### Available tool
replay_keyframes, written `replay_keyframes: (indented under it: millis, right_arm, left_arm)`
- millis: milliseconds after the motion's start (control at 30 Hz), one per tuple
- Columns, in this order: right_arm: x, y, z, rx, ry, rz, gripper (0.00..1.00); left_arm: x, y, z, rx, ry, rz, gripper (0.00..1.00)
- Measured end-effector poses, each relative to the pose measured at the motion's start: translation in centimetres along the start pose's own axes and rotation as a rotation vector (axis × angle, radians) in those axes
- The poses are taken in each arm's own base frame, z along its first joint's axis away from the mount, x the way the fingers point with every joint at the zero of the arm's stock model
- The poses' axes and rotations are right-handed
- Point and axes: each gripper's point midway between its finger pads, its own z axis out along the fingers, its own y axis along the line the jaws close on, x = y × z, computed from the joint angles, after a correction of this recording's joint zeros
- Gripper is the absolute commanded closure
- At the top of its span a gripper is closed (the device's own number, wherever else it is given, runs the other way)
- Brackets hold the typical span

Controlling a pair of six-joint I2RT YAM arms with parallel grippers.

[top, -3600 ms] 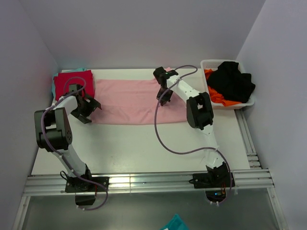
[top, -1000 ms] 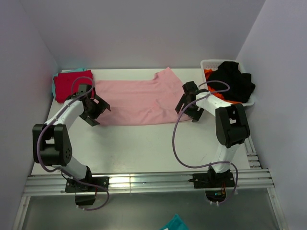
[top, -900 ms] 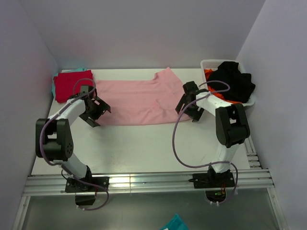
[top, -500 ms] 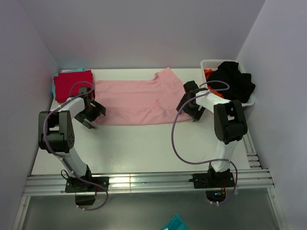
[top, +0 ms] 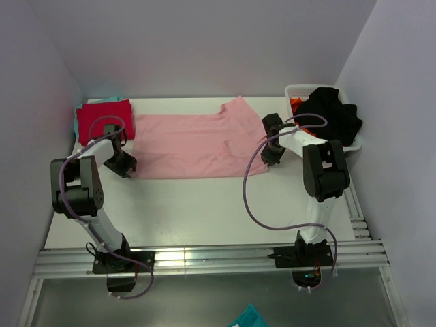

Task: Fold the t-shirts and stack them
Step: Fold the flattened tshirt in 1/3 of the way

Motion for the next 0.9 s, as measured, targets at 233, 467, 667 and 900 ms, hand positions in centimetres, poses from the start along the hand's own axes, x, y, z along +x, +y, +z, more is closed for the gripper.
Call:
replay_keyframes:
  millis: [233,467,667,900]
  right_arm:
    - [-0.1,0.0,0.1,-0.001,-0.001,0.016,1.0]
    - [0.4,-0.7,-0.2,0.002,-0.012,0.021,1.0]
    - [3.3,-4.0,-1.7,0.025,0.009,0.017,1.0]
    - [5.5,-6.7,-4.9,-0.004,-0.006,0.032,1.0]
  left_arm:
    - [-0.2,-0.4,0.4,0.021,-0.001,0.024,1.0]
    - [0.0,-0.2,0.0,0.028,-0.002,0.024,1.0]
    - [2.3,2.6,-2.2,0.036,0.003,0.021,1.0]
    - [4.5,5.3,-5.6,0.078,-0.021,0.0,1.0]
